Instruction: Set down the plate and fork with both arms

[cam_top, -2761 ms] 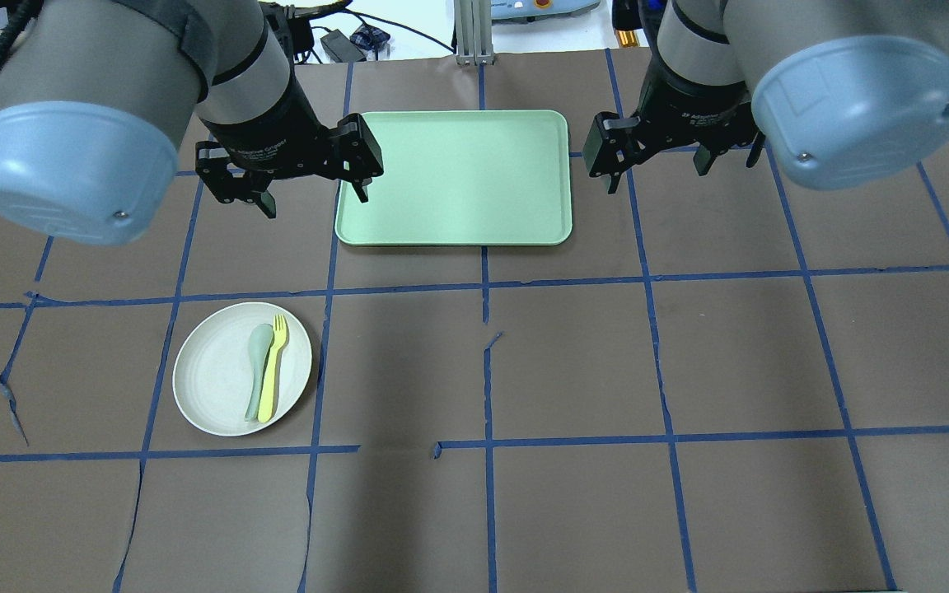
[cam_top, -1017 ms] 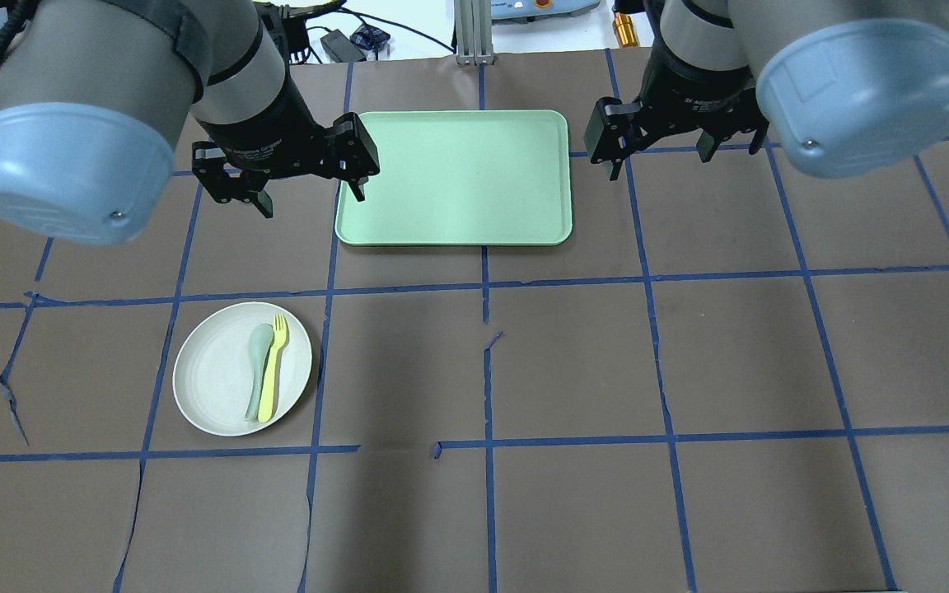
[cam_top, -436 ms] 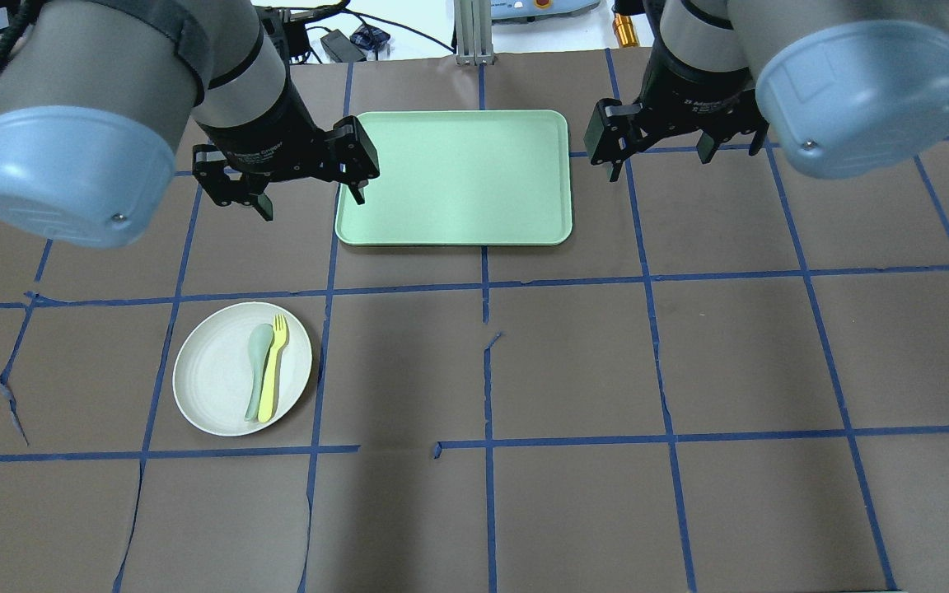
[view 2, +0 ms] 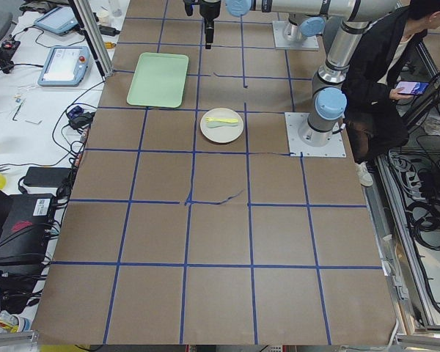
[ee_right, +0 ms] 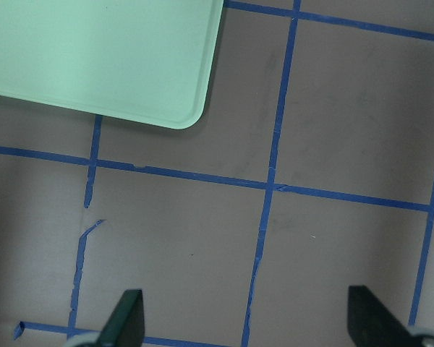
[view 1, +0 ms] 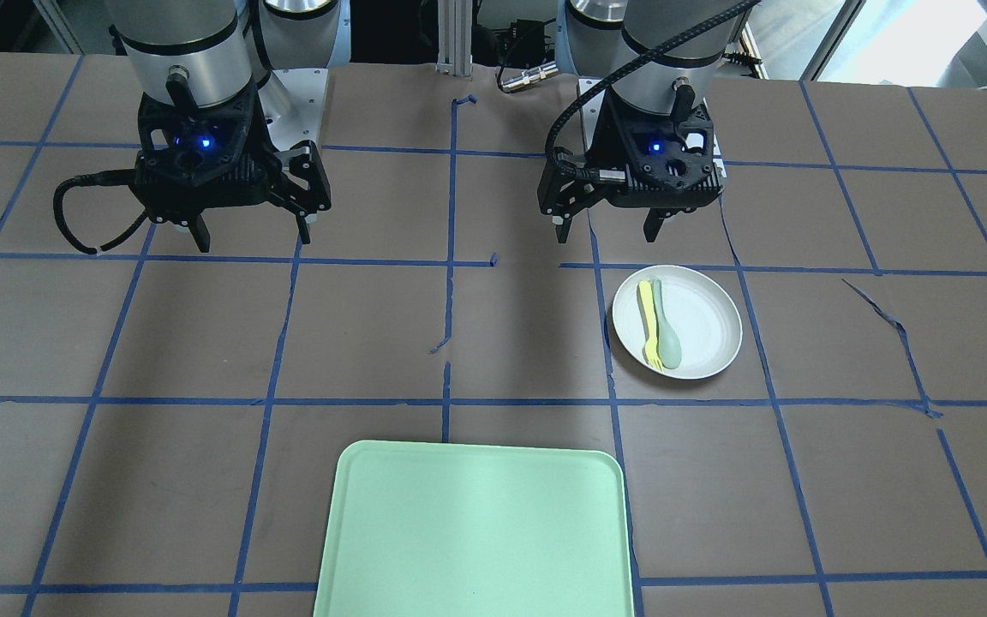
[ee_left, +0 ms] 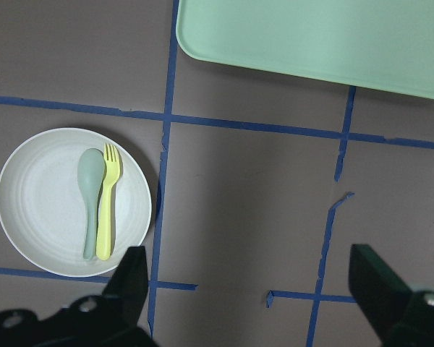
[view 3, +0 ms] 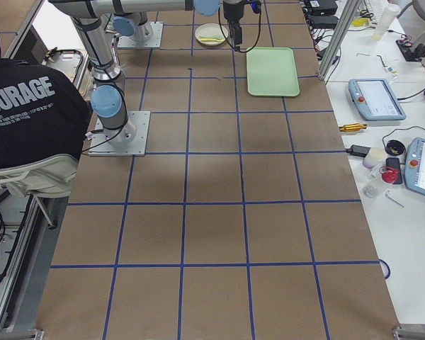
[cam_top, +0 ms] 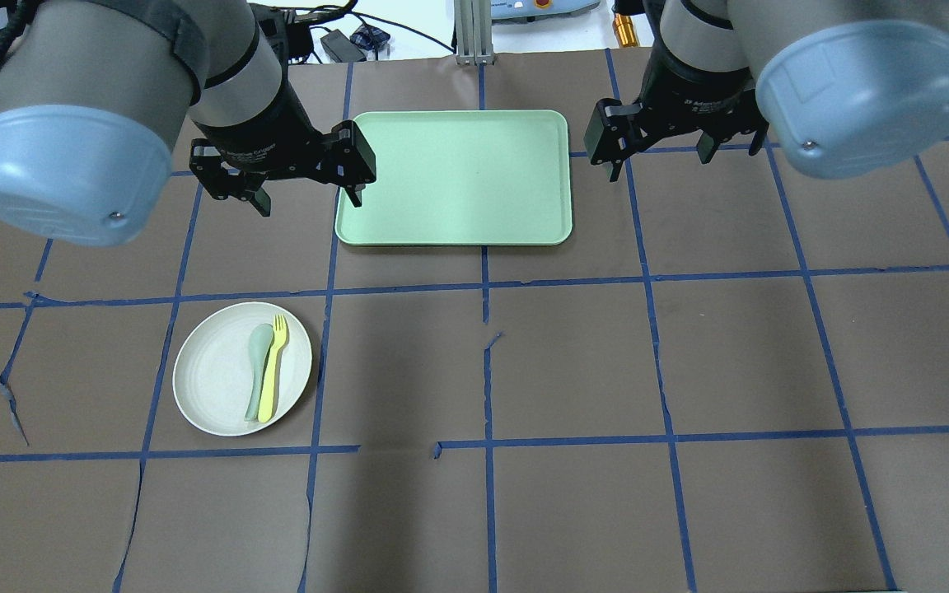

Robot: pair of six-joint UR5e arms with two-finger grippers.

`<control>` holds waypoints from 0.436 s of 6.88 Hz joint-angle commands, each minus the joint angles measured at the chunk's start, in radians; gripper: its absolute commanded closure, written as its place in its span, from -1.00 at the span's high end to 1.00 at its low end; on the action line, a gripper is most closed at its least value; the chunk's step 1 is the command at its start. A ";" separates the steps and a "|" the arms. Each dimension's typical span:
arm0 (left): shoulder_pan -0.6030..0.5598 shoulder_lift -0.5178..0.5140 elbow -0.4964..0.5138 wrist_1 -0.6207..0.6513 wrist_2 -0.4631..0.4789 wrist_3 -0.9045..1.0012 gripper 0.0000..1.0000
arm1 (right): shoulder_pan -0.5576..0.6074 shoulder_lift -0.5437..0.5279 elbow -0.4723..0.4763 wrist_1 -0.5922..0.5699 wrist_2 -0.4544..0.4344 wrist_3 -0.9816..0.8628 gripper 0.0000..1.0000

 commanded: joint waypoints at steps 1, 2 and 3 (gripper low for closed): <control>0.001 0.000 -0.001 -0.002 0.005 0.053 1.00 | -0.001 0.000 0.001 0.000 0.000 0.000 1.00; 0.018 0.002 -0.016 -0.017 0.007 0.062 1.00 | 0.000 0.000 0.002 0.000 0.000 0.000 1.00; 0.116 0.011 -0.120 0.001 0.003 0.169 1.00 | 0.001 0.000 0.007 0.000 0.000 0.000 1.00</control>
